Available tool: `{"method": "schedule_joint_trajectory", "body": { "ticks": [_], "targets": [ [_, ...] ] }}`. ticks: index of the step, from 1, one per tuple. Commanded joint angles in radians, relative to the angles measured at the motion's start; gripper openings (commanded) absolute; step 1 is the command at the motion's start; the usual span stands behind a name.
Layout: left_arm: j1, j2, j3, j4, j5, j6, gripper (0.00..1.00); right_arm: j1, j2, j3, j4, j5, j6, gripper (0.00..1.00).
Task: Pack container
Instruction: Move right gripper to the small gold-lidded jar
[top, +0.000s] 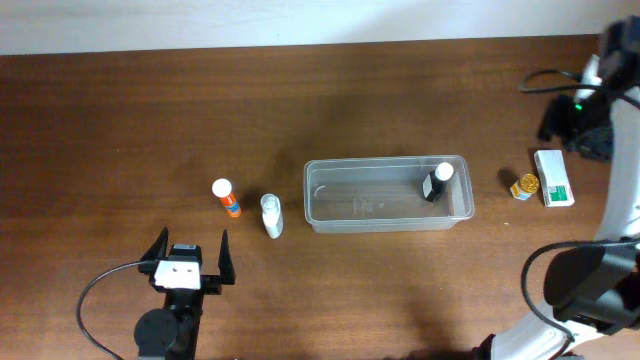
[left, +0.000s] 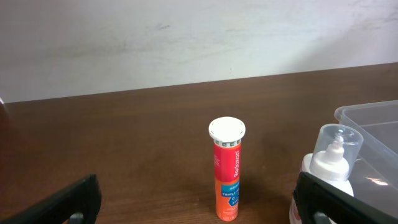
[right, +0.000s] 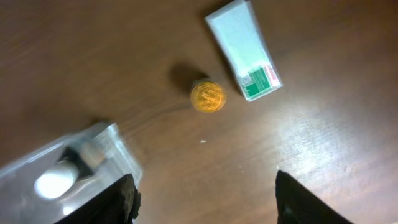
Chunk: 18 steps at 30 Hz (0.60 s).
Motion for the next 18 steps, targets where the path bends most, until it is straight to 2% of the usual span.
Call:
{"method": "schedule_joint_trajectory", "body": {
  "ticks": [1, 4, 13, 18],
  "targets": [
    [0.007, -0.006, -0.005, 0.000, -0.003, 0.016, 0.99, -0.031, 0.000, -0.114, 0.048, 0.005, 0.143, 0.64],
    [0.007, -0.006, -0.005, 0.000, -0.003, 0.016, 0.99, -0.034, 0.000, -0.216, 0.114, -0.019, 0.187, 0.69],
    [0.007, -0.006, -0.005, 0.000, -0.003, 0.016, 0.99, -0.035, 0.001, -0.509, 0.391, -0.053, 0.259, 0.67],
    [0.007, -0.006, -0.005, 0.000, -0.003, 0.016, 0.99, -0.036, 0.026, -0.563, 0.469, -0.066, 0.284, 0.66]
  ]
}}
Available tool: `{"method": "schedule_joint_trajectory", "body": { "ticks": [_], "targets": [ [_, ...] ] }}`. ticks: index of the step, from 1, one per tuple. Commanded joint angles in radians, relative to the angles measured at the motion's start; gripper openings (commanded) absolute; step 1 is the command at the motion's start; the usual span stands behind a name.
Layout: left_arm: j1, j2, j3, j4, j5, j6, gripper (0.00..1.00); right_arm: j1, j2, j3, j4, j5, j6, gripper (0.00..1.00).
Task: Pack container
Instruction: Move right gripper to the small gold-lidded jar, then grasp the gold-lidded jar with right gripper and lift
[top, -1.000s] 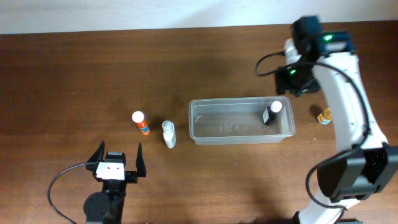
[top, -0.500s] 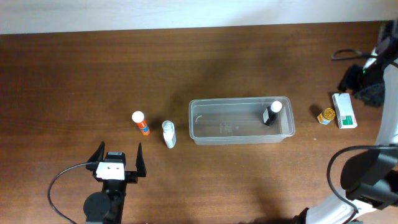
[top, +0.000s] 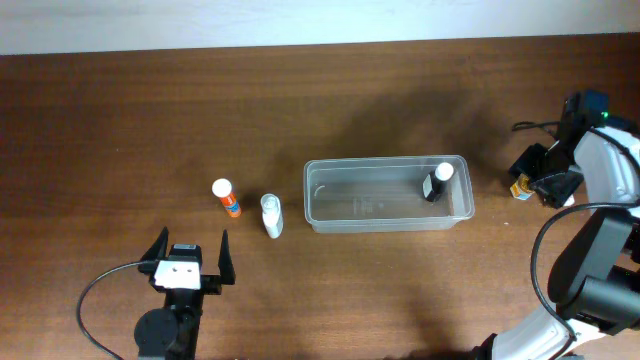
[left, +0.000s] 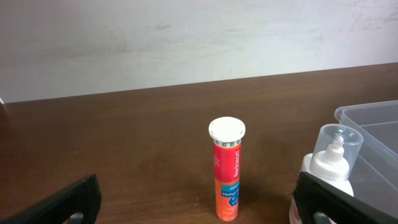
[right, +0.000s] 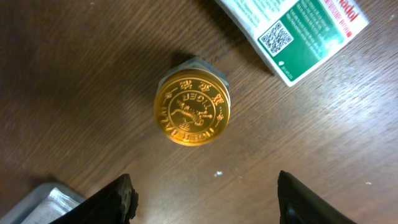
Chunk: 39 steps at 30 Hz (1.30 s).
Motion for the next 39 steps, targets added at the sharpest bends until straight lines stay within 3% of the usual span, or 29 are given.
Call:
{"method": "schedule_joint_trajectory", "body": {
  "ticks": [1, 16, 39],
  "targets": [
    [0.007, -0.006, -0.005, 0.000, -0.003, 0.016, 0.99, -0.003, 0.024, -0.019, 0.029, -0.018, 0.042, 0.66],
    [0.007, -0.006, -0.005, 0.000, -0.003, 0.016, 0.99, -0.003, 0.088, -0.019, 0.158, 0.018, 0.036, 0.66],
    [0.007, -0.006, -0.005, 0.000, -0.003, 0.016, 0.99, -0.003, 0.118, -0.019, 0.187, 0.018, 0.025, 0.61]
  ]
}}
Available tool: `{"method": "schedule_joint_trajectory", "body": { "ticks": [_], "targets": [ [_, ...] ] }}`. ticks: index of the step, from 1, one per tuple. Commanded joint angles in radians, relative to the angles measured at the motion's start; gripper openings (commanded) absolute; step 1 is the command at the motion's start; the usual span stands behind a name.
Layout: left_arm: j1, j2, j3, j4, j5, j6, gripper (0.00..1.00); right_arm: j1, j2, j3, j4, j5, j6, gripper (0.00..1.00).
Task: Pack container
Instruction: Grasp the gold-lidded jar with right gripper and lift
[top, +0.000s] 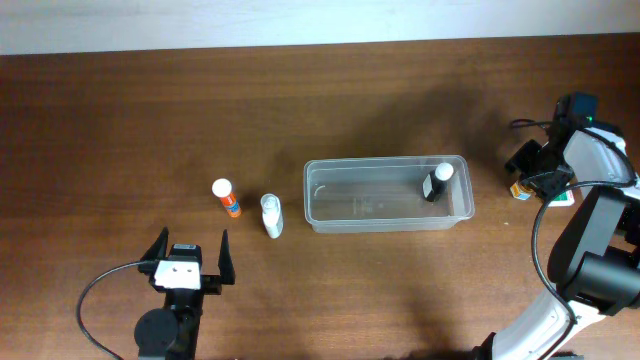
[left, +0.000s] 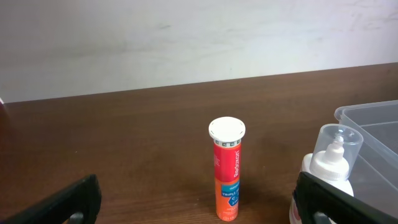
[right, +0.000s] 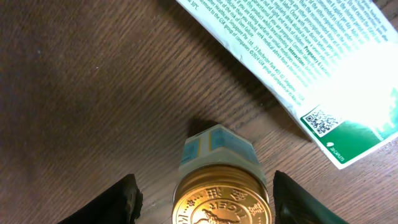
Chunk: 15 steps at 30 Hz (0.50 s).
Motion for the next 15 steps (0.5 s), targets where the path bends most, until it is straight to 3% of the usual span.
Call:
{"method": "schedule_joint_trajectory", "body": {
  "ticks": [1, 15],
  "targets": [
    [0.007, -0.006, -0.005, 0.000, -0.003, 0.016, 0.99, -0.003, 0.014, -0.007, 0.003, 0.017, -0.007, 0.60],
    [0.007, -0.006, -0.005, 0.000, -0.003, 0.016, 0.99, -0.003, 0.015, -0.017, 0.003, 0.050, -0.018, 0.60]
  ]
}}
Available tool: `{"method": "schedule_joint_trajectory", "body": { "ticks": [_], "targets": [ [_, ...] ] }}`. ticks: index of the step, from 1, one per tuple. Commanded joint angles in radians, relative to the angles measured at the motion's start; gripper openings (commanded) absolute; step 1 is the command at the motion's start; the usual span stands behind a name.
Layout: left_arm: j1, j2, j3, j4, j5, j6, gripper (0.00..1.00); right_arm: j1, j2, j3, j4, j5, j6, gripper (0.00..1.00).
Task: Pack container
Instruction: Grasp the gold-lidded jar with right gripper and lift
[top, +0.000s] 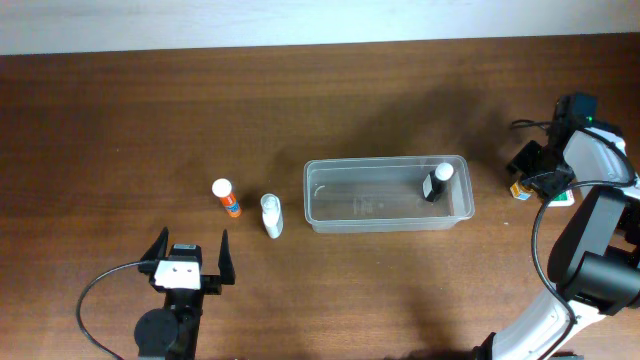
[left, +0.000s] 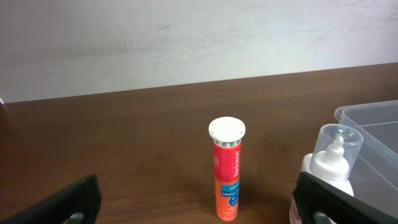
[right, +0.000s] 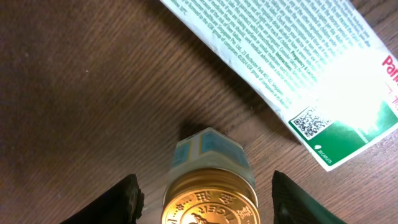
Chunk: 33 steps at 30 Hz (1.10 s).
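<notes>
A clear plastic container (top: 388, 195) stands mid-table with a black bottle with a white cap (top: 437, 182) inside at its right end. To its right sits a small gold-lidded jar (right: 210, 200), seen as a speck in the overhead view (top: 519, 189). My right gripper (right: 205, 186) is open and low over it, one finger on each side with gaps. My left gripper (left: 196, 205) rests open near the front left, facing an orange tube (left: 227, 168) and a white dropper bottle (left: 329, 165).
A white and green medicine box (right: 292, 74) lies flat just beyond the jar, close to the right gripper. The right arm's cable loops at the table's right edge. A pale wall runs along the far side.
The right gripper has shifted very slightly around the gold-lidded jar, still open. The left arm and all other objects are where they were.
The right gripper was open high over the table's right end, with the jar and box small below. Then it was lower, right above the jar's lid. Then its fingers stood on either side of the jar, as now. The left arm stayed still.
</notes>
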Motion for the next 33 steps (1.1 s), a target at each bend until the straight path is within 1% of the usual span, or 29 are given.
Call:
{"method": "schedule_joint_trajectory", "body": {
  "ticks": [1, 6, 19, 23, 29, 33],
  "targets": [
    [0.007, -0.006, -0.005, 0.000, -0.003, 0.016, 0.99, -0.003, 0.014, -0.015, 0.003, 0.022, -0.010, 0.60],
    [0.007, -0.006, -0.005, 0.000, -0.003, 0.016, 0.99, -0.003, 0.015, -0.016, 0.003, 0.022, -0.010, 0.58],
    [0.007, -0.006, -0.005, 0.000, -0.003, 0.016, 0.99, -0.003, 0.044, -0.016, 0.017, 0.023, -0.032, 0.57],
    [0.007, -0.006, -0.005, 0.000, -0.003, 0.016, 0.99, -0.003, 0.044, -0.016, 0.017, 0.022, -0.032, 0.52],
    [0.007, -0.006, -0.005, 0.000, -0.003, 0.016, 0.99, -0.003, 0.044, -0.006, 0.016, 0.022, -0.032, 0.42],
    [0.007, -0.006, -0.005, 0.000, -0.003, 0.016, 0.99, -0.003, 0.044, 0.027, -0.019, 0.022, -0.032, 0.40]
  ]
}}
